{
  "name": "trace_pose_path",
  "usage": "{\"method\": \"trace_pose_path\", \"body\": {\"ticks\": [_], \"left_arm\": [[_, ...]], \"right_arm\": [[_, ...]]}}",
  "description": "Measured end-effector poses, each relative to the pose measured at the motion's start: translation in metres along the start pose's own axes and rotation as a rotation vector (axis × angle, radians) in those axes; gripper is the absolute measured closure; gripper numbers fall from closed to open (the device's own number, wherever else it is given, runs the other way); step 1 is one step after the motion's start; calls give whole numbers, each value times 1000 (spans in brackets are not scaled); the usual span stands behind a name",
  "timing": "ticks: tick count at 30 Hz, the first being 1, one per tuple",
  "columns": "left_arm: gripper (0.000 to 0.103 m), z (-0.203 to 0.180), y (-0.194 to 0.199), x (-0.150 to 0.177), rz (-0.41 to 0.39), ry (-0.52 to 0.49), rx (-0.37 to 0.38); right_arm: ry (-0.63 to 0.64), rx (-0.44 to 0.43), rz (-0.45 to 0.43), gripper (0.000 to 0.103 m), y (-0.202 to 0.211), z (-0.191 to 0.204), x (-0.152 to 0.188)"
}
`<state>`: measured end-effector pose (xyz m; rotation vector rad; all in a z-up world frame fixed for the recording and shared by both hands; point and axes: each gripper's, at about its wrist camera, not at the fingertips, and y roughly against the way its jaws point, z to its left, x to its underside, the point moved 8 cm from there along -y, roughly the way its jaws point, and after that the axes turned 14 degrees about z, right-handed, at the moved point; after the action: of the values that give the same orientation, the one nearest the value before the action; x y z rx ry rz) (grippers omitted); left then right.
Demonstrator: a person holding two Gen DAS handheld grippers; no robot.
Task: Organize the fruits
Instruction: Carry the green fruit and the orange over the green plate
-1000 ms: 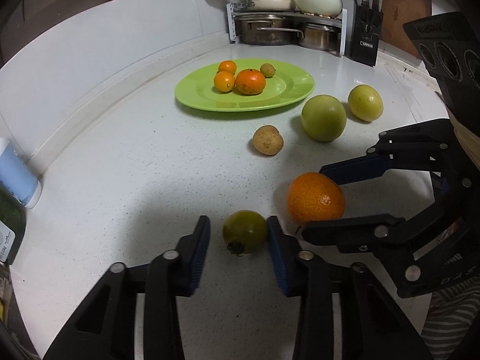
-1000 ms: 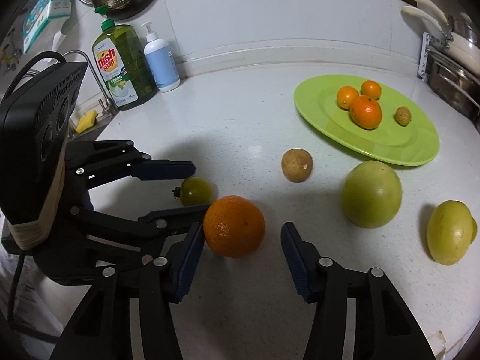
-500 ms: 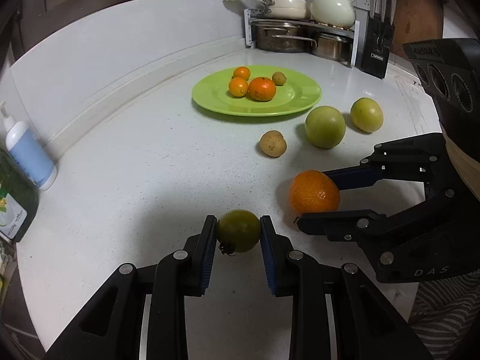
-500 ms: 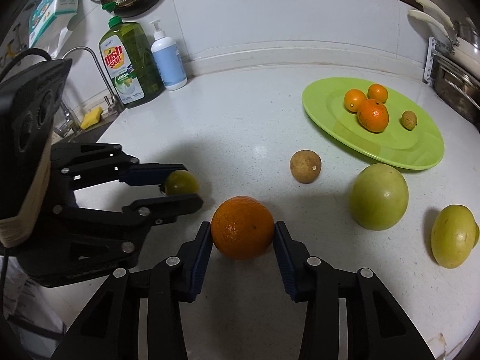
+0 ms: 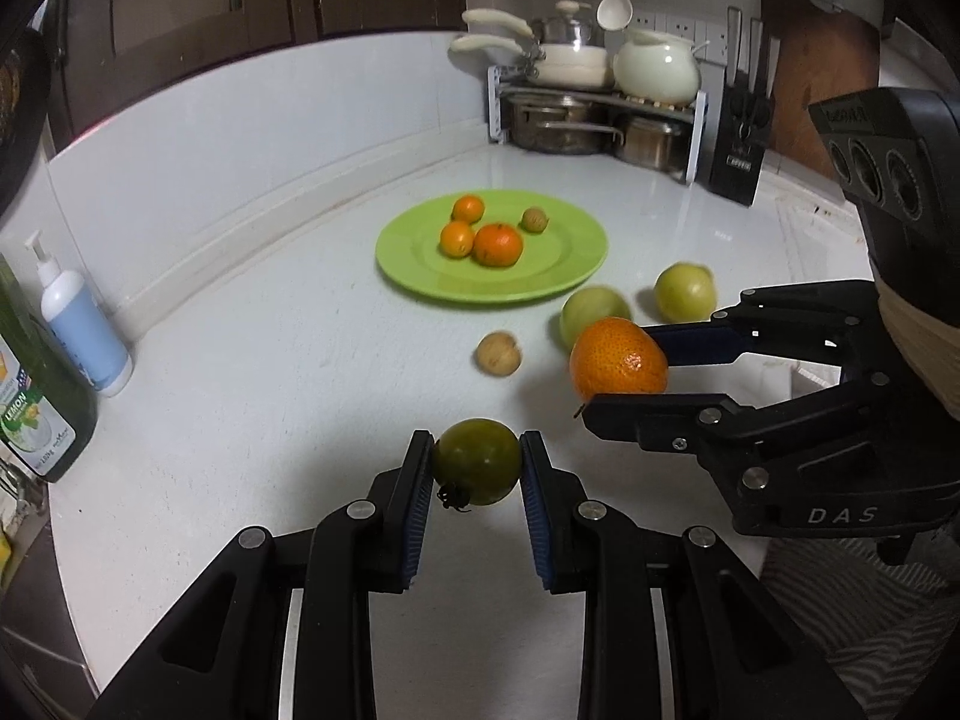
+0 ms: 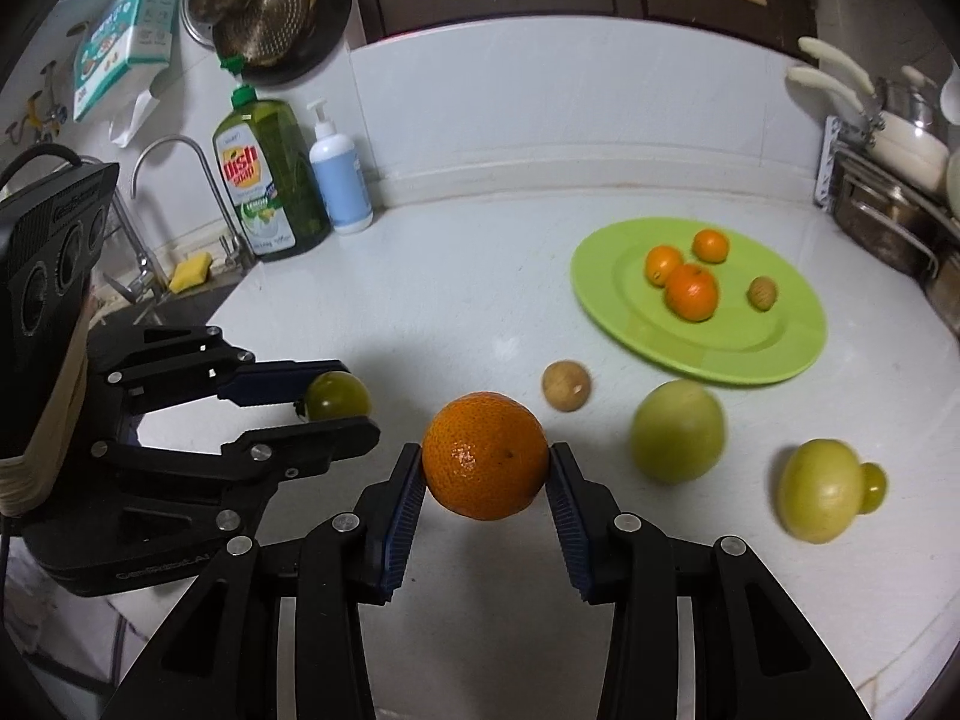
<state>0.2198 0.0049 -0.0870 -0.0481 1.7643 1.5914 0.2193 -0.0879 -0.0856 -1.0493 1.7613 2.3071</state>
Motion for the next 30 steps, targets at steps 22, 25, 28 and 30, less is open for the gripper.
{"method": "trace_pose_path", "body": {"ticks": [22,25,28,30], "left_arm": [[74,-22,10,-105,-83,51,31],[74,-23,4,-121,-80,47,27],[74,-23,-2,-136,-72,47,24],[74,-21,-6,-146,-68,50,22]], "right_arm": [[-56,84,-114,61,55,-79,-55],[-74,73,-109,61,54,-94,-68],[-83,73,-101,61,50,-106,-79],[-93,65,-90,61,46,-116,-87]]}}
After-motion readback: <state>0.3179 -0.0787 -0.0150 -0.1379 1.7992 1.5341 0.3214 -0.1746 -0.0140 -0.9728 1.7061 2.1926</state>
